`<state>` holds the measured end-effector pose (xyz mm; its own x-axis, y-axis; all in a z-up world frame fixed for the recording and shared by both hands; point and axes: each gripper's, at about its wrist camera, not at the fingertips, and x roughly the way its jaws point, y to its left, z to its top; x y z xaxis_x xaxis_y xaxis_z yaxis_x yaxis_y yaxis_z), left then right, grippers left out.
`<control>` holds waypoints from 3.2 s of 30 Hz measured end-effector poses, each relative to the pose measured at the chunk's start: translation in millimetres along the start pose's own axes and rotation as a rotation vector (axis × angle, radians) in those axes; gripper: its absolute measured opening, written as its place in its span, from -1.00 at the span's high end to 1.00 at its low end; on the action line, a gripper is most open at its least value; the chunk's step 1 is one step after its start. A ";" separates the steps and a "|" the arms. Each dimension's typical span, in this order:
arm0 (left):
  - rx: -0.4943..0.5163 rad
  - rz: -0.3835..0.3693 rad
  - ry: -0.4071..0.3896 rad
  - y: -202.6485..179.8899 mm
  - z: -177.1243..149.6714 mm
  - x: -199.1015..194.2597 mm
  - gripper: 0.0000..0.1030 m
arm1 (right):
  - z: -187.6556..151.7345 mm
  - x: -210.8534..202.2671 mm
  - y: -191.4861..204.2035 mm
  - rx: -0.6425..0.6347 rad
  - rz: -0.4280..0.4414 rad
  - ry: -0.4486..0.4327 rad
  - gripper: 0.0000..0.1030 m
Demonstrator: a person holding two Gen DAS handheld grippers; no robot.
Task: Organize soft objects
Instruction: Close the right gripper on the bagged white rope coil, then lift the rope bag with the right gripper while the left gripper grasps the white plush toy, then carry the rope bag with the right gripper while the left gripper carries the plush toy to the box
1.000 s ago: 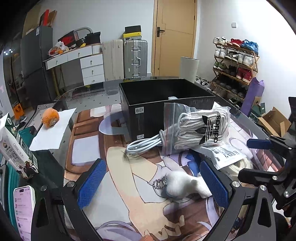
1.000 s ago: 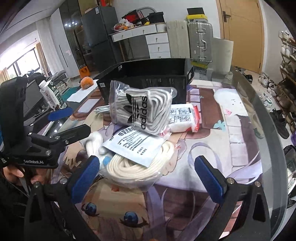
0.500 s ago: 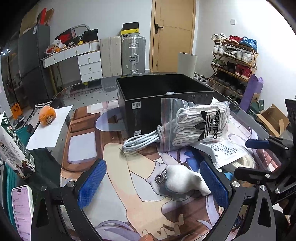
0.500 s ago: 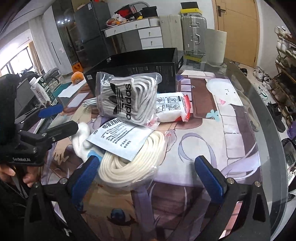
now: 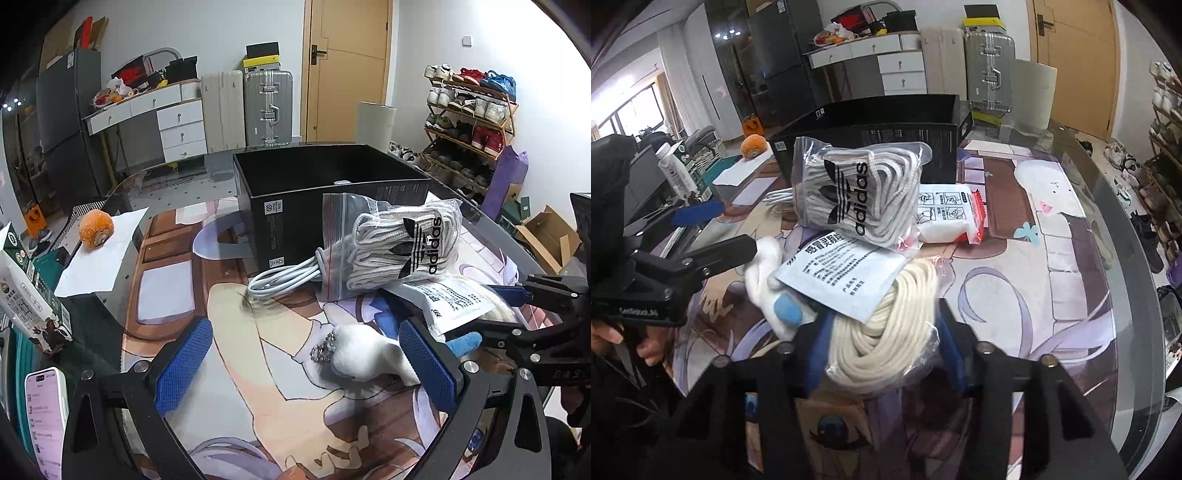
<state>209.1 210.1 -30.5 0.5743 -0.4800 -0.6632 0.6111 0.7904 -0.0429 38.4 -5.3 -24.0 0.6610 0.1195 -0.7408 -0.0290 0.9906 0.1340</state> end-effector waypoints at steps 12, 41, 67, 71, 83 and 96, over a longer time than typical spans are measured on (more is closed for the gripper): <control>-0.015 -0.007 0.037 -5.2 -9.7 -6.0 -0.99 | -10.1 -5.2 18.9 -0.032 0.109 -0.004 0.14; -0.009 -0.008 0.175 -38.4 -21.5 8.8 -0.99 | -33.9 -48.7 -5.3 -0.022 0.037 -0.105 0.14; 0.018 -0.022 0.124 -29.6 -22.7 0.7 0.37 | -37.5 -59.5 -4.1 -0.034 -0.003 -0.143 0.14; 0.021 -0.026 0.089 -26.9 -21.8 -7.4 0.37 | -38.6 -66.1 -5.3 -0.031 -0.009 -0.172 0.14; 0.014 -0.032 -0.043 -21.1 4.2 -34.4 0.36 | -19.5 -76.8 -3.9 -0.044 -0.032 -0.241 0.57; 0.014 -0.045 -0.043 -20.6 4.1 -38.9 0.36 | -54.7 -52.1 -10.1 -0.056 -0.075 -0.066 -0.17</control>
<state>176.4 210.9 -0.8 0.5688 -0.5307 -0.6284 0.6441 0.7625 -0.0608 -36.8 -17.8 -22.7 0.7111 0.0417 -0.7019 -0.0180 0.9990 0.0410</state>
